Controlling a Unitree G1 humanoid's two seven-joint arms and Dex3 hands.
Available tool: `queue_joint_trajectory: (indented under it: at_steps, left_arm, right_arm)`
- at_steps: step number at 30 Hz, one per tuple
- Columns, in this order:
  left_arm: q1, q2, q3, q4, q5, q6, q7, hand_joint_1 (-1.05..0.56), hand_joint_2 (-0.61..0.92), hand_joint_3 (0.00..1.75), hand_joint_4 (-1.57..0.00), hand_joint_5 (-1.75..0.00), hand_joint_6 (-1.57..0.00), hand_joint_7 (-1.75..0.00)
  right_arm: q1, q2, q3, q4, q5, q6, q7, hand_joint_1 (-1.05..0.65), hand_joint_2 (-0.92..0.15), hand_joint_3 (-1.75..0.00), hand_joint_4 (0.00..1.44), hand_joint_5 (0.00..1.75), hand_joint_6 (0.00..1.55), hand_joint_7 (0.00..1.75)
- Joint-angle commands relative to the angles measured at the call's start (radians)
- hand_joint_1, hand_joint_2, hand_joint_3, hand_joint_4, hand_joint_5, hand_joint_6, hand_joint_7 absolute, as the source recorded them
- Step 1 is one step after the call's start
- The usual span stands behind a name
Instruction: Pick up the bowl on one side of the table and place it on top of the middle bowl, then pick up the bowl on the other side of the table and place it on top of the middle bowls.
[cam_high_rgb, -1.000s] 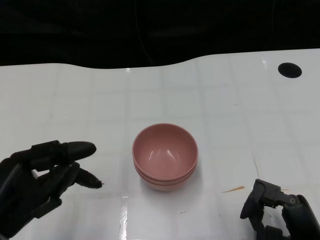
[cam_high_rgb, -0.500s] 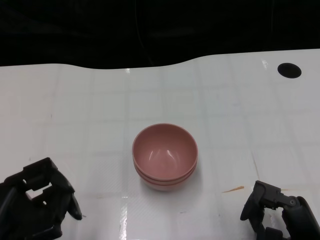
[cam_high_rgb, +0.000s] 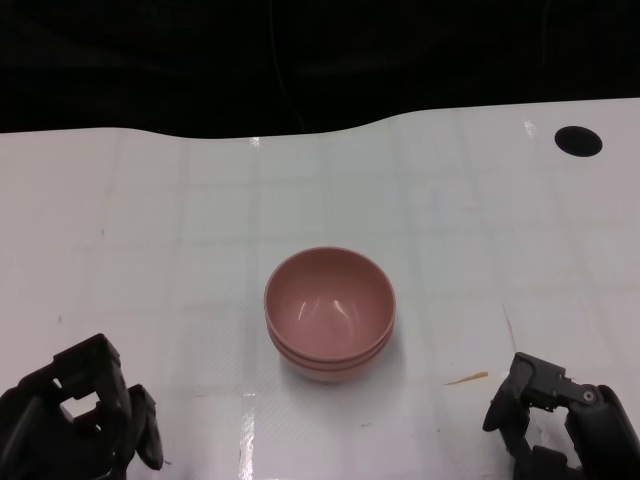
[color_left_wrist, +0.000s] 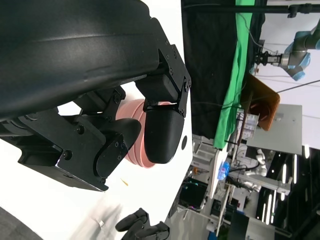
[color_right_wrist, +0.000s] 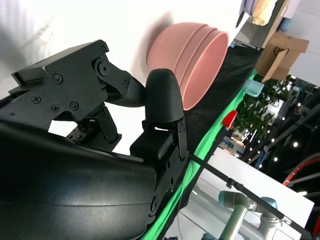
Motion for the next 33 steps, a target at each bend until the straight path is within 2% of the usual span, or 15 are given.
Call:
queue_joint_trajectory:
  at_steps: [1,7,11,20,29,33]
  left_arm:
    - [-0.012,0.008,0.011,0.029,-0.009,-0.026,-0.024,-0.04,0.56,1.22,-0.91,-1.75,-0.78,-1.75]
    - [-0.009,0.006,0.013,0.041,-0.006,-0.035,-0.026,-0.04,0.54,1.23,-0.9,-1.75,-0.77,-1.75]
    - [-0.01,0.011,0.016,0.045,-0.001,-0.049,-0.033,-0.04,0.55,1.22,-0.89,-1.75,-0.76,-1.75]
    - [-0.017,0.001,0.019,0.056,-0.013,-0.06,-0.034,-0.04,0.56,1.24,-0.89,-1.75,-0.76,-1.75]
    - [-0.015,0.0,0.016,0.044,-0.019,-0.049,-0.018,-0.03,0.47,1.42,-0.9,-1.75,-0.77,-1.75]
    - [-0.016,-0.004,0.015,0.052,-0.011,-0.068,-0.026,-0.02,0.49,1.39,-0.91,-1.75,-0.77,-1.75]
  right_arm:
    - [-0.003,-0.006,-0.013,0.008,0.01,0.0,-0.004,-0.19,-0.61,-1.07,0.87,1.75,0.73,1.57]
    - [0.002,0.003,-0.013,0.013,0.032,-0.005,0.004,-0.2,-0.61,-1.08,0.87,1.75,0.73,1.57]
    - [0.002,0.001,-0.017,0.007,-0.004,-0.007,-0.02,-0.18,-0.61,-1.08,0.87,1.75,0.73,1.58]
    - [-0.002,0.0,-0.016,0.014,-0.001,-0.005,-0.023,-0.16,-0.61,-1.08,0.87,1.75,0.73,1.57]
    - [-0.002,-0.003,-0.018,0.017,-0.006,-0.009,-0.027,-0.16,-0.61,-1.07,0.86,1.75,0.73,1.57]
    - [-0.003,0.0,-0.019,0.018,0.0,-0.009,-0.025,-0.15,-0.61,-1.08,0.86,1.75,0.74,1.55]
